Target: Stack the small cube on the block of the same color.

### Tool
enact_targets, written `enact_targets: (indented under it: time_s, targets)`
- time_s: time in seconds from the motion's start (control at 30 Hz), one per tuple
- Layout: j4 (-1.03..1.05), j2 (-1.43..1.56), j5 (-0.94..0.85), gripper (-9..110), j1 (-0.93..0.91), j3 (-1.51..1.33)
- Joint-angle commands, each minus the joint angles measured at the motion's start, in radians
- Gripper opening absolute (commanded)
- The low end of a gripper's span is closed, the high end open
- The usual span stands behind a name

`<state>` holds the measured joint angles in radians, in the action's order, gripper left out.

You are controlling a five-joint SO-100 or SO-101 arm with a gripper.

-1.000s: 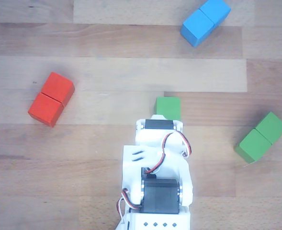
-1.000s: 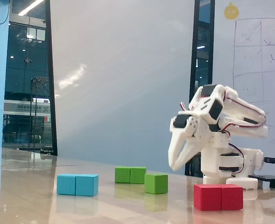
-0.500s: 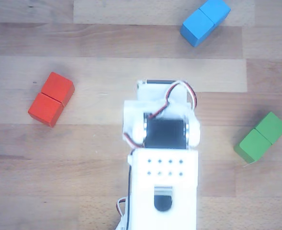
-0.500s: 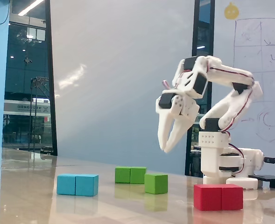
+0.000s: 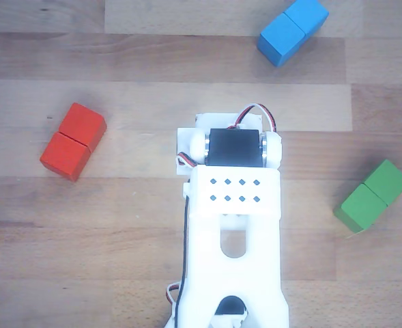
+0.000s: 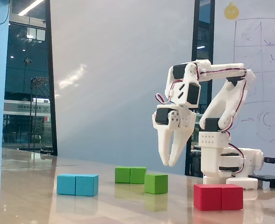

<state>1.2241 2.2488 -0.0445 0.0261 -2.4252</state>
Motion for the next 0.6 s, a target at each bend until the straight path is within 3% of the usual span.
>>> enact_targets:
  time_s: [0.0,0.3,0.57]
  targets:
    - [-0.018,-0.003,-0.006,11,-0.012,0.106]
    - [-0.02,-0.008,-0.006,27,-0.052,0.107]
    - [-0.02,-0.11,-0.006,30,-0.098,0.115]
